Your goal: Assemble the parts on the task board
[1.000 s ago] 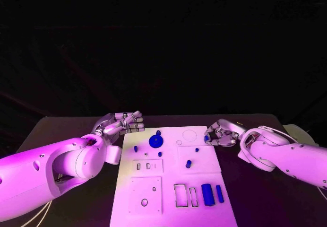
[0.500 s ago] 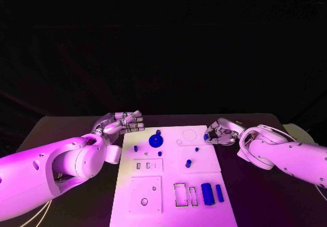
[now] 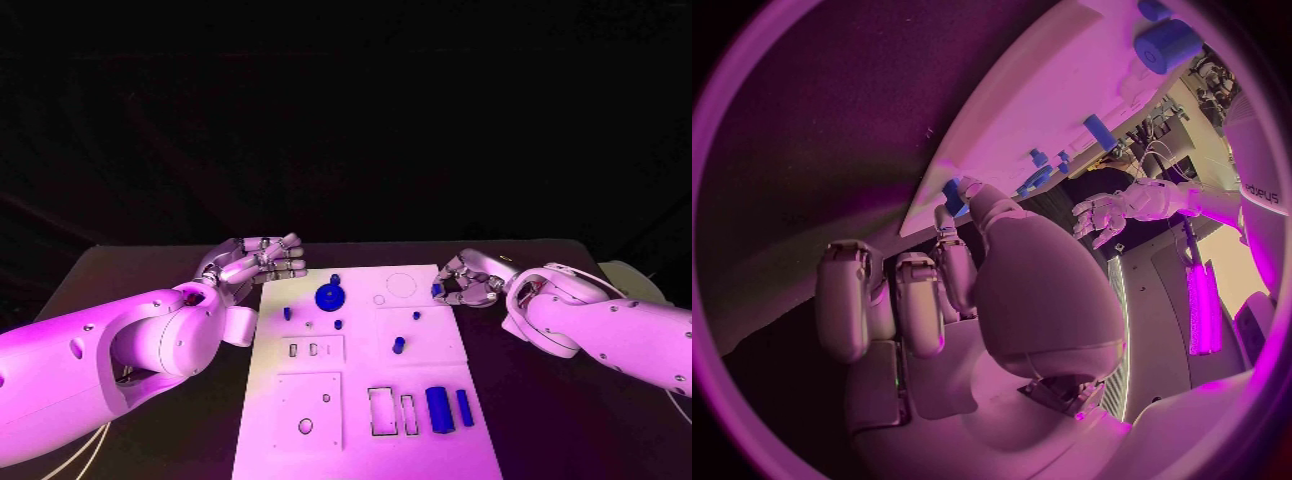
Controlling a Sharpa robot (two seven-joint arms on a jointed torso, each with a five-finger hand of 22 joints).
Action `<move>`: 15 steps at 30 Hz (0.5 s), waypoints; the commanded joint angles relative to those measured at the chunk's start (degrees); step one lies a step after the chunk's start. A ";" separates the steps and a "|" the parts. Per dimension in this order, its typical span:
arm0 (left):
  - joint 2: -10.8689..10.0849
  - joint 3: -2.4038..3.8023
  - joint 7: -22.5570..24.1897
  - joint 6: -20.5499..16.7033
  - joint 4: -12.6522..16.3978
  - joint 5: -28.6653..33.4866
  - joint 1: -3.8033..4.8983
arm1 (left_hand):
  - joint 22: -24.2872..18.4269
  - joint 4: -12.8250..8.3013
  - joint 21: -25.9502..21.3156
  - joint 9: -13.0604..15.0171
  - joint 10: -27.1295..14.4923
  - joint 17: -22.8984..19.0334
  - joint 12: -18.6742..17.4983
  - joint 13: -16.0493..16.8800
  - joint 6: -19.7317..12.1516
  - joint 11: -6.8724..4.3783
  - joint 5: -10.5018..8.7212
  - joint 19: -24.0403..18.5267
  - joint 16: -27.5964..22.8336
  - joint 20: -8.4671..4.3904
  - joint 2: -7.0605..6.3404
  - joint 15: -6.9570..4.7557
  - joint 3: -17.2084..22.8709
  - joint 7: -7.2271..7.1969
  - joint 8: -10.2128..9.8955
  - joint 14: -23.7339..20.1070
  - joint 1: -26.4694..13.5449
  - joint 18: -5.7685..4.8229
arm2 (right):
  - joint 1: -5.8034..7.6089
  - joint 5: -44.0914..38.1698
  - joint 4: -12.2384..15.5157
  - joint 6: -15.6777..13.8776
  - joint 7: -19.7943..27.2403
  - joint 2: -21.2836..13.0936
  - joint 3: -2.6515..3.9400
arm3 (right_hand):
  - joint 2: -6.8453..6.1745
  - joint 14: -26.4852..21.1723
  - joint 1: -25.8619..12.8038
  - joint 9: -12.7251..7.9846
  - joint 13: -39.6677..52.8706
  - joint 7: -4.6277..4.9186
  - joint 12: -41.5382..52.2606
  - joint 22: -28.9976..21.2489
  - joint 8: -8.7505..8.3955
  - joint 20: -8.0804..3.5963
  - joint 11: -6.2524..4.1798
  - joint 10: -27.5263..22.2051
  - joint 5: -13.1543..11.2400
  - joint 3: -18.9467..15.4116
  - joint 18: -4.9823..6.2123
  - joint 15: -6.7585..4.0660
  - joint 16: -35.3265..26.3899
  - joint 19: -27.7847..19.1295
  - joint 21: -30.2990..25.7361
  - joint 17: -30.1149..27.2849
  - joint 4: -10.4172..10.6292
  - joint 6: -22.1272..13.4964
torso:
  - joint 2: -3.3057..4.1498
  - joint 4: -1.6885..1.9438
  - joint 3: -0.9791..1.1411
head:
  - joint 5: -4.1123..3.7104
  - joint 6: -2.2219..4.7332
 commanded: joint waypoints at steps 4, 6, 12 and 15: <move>0.08 0.04 0.10 1.09 0.08 0.07 0.05 | -0.05 -0.34 -0.23 0.02 -0.19 0.08 -0.19 -0.02 -0.02 -0.03 0.05 -0.13 -0.37 0.30 0.61 0.19 -0.01 0.20 -0.38 0.07 0.18 0.71 | -0.06 -0.18 0.20 -0.50 -0.17 0.19 -0.01 | -0.53 5.56 -1.56 -0.39 2.28 0.49 -0.54 4.33 -0.69 -0.19 0.22 -0.48 -1.39 -0.72 -0.19 -0.20 0.25 0.10 0.05 13.38 0.52 -1.59 | 0.01 0.02 0.03 | -0.03 0.04; 0.07 0.04 0.09 1.08 0.08 0.07 0.05 | -0.05 -0.34 -0.23 0.02 -0.19 0.08 -0.19 -0.02 -0.02 -0.03 0.05 -0.13 -0.37 0.30 0.61 0.19 -0.01 0.20 -0.38 0.07 0.18 0.71 | -0.06 -0.19 0.17 -0.68 -0.26 0.20 -0.01 | -0.56 5.56 -1.65 -0.44 2.21 0.56 -0.61 4.32 -0.78 -0.16 0.28 -0.55 -1.61 -0.81 -0.19 -0.15 0.25 0.09 0.03 13.38 0.55 -1.80 | 0.03 0.01 0.02 | -0.02 0.03; 0.05 0.04 0.05 1.07 0.10 0.07 0.05 | -0.05 -0.34 -0.23 0.02 -0.19 0.08 -0.19 -0.02 -0.02 -0.03 0.05 -0.13 -0.37 0.30 0.61 0.19 -0.01 0.20 -0.38 0.07 0.18 0.71 | -0.06 -0.25 0.06 -0.80 -0.50 0.23 -0.01 | -0.63 5.55 -1.78 -0.51 1.94 0.67 -0.89 4.28 -0.91 -0.09 0.39 -0.81 -1.90 -0.98 -0.17 -0.07 0.23 0.05 -0.05 13.33 0.59 -2.12 | 0.02 -0.02 0.04 | -0.05 0.05; 0.04 0.04 0.03 1.07 0.12 0.07 0.05 | -0.05 -0.34 -0.23 0.02 -0.19 0.08 -0.19 -0.02 -0.02 -0.03 0.05 -0.13 -0.37 0.30 0.61 0.19 -0.01 0.20 -0.38 0.07 0.18 0.71 | -0.06 -0.33 0.07 -0.69 -0.60 0.27 -0.01 | -0.65 5.54 -1.79 -0.51 1.86 0.68 -0.98 4.24 -0.92 -0.09 0.39 -0.88 -1.92 -1.00 -0.16 -0.06 0.22 0.02 -0.09 13.31 0.59 -2.14 | 0.04 0.01 0.03 | -0.10 0.04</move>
